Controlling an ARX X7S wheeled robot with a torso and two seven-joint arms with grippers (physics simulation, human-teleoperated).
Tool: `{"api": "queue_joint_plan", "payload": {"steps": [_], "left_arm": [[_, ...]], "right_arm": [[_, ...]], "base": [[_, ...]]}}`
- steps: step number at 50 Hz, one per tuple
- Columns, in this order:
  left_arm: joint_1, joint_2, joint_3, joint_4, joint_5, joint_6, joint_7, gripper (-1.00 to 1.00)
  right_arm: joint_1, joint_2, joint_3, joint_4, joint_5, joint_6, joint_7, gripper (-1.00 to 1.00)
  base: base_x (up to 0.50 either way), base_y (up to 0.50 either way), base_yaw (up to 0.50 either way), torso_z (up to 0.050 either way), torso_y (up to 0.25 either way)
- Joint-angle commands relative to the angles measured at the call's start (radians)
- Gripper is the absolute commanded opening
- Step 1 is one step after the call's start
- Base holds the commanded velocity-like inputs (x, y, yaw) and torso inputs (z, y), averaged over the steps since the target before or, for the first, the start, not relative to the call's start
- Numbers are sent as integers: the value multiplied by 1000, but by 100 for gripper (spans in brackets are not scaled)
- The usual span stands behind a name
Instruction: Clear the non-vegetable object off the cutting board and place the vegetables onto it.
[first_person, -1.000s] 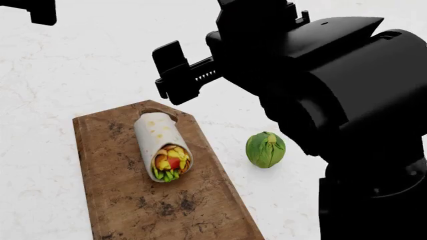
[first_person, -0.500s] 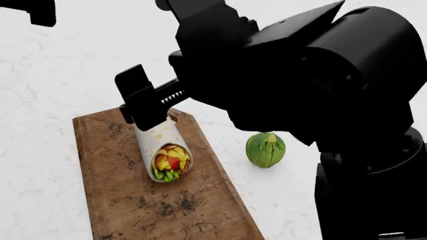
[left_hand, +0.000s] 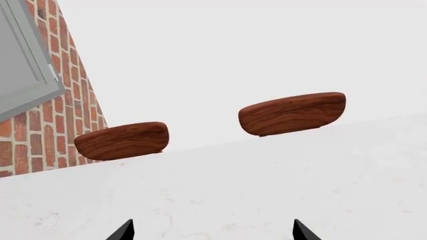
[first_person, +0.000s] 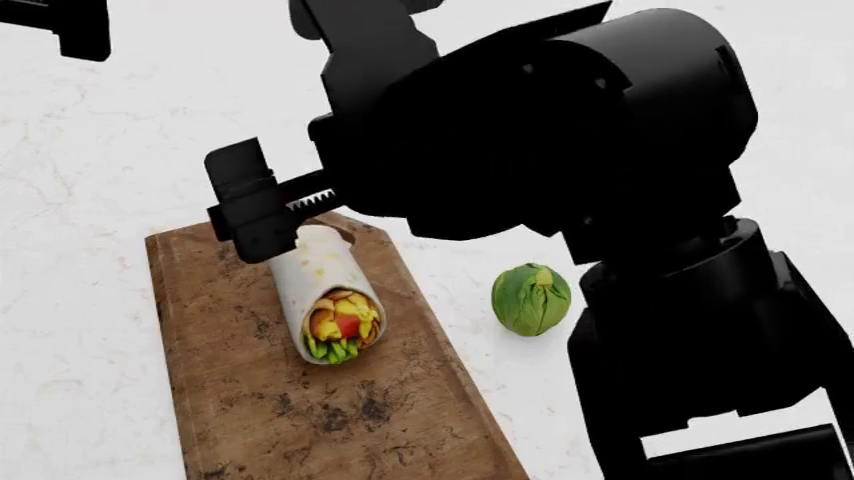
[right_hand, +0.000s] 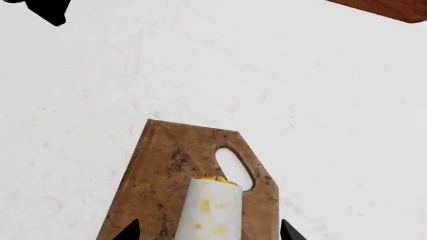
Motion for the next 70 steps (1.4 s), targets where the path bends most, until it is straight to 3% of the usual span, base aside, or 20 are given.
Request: {"api": "queue_joint_plan", "payload": {"steps": [1, 63, 64, 70], "left_arm": [[12, 20, -21, -4, 14, 15, 22, 100], [18, 12, -16, -7, 2, 18, 7, 100], [19, 13, -17, -3, 1, 17, 6, 100], [20, 10, -15, 7, -1, 11, 6, 100]], "right_arm": [[-28, -35, -21, 72, -28, -55, -49, 100], [-196, 25, -173, 5, 2, -78, -57, 100], [-197, 25, -171, 6, 4, -78, -53, -100], [-202, 33, -163, -28, 33, -54, -34, -100]], "base": [[0, 0, 0, 0, 0], [0, 0, 0, 0, 0], [0, 0, 0, 0, 0], [2, 0, 0, 0, 0]]}}
